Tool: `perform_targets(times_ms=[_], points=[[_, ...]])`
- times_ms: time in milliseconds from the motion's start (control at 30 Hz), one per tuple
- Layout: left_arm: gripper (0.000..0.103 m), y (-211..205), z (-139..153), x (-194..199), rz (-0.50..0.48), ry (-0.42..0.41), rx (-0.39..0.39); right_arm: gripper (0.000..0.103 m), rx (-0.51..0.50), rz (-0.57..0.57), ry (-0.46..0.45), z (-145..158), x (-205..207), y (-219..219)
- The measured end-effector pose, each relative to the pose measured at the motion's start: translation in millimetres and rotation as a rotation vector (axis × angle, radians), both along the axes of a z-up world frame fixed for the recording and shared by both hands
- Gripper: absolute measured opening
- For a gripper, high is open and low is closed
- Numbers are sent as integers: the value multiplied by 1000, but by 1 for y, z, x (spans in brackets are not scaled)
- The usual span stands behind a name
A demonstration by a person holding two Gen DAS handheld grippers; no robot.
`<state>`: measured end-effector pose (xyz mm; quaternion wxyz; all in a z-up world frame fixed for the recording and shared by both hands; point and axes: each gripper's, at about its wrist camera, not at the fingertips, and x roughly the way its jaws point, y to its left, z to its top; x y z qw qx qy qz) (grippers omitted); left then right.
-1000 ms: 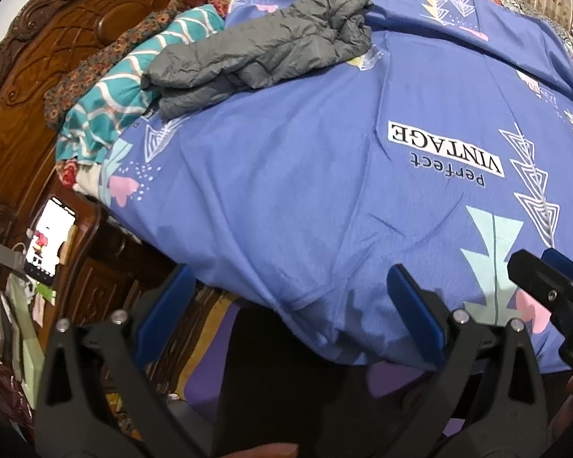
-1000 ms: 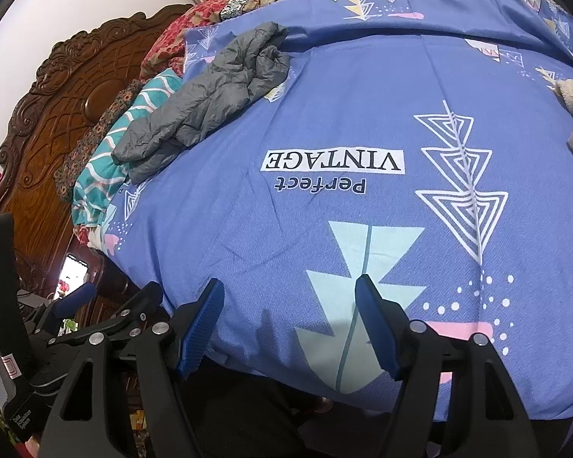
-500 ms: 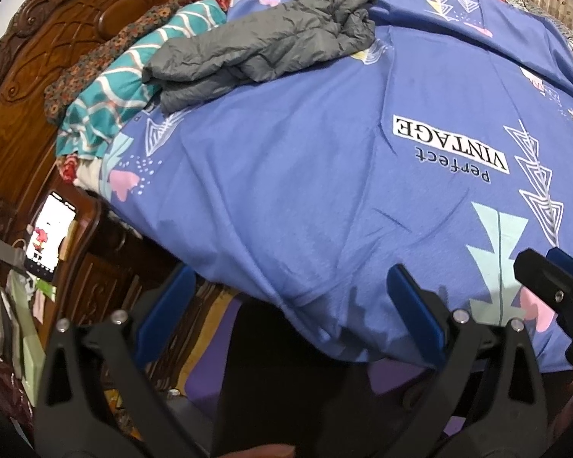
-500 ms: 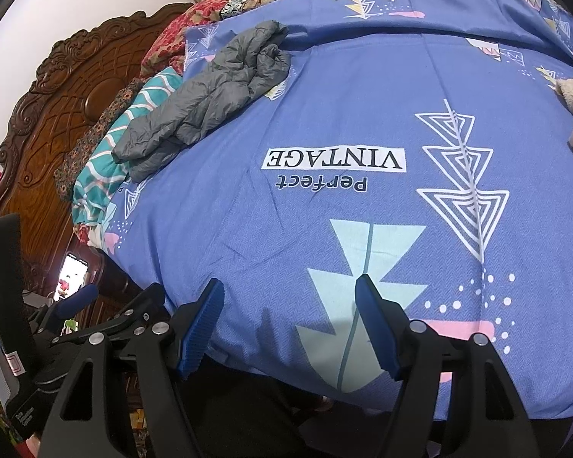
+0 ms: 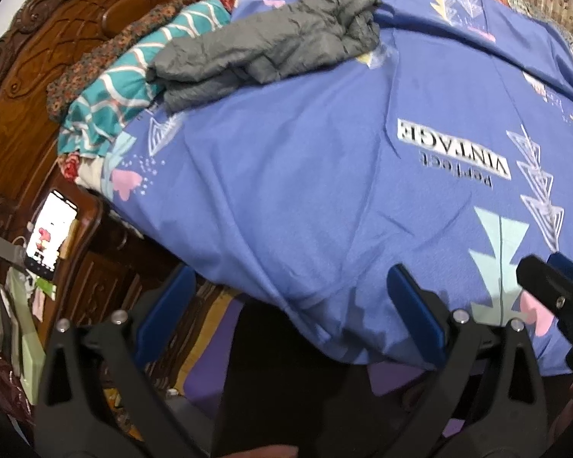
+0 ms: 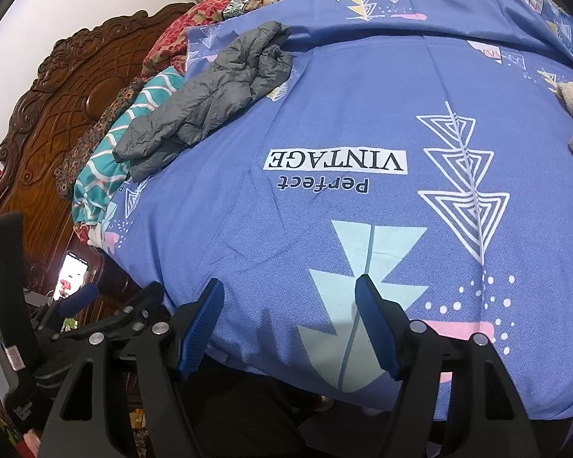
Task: Fold large clothes
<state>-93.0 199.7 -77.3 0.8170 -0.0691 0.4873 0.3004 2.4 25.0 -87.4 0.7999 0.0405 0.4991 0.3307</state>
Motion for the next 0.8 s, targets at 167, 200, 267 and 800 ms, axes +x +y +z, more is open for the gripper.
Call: perform_targets(times_ms=[167,200,267,800], points=[[97,11,26,-16,60,-113,-24,89,4,7,-28,7,-4,-1],[97,13,29,-20,69,-135,-28,89,6,5,-38,10,-4,-3],[97,12,35,-30,92,-161,-11,89,11,0,-52,12,-4,-6],[97,5,85,-88,94,-463,24,89,18,26,-72,21,0,-9]])
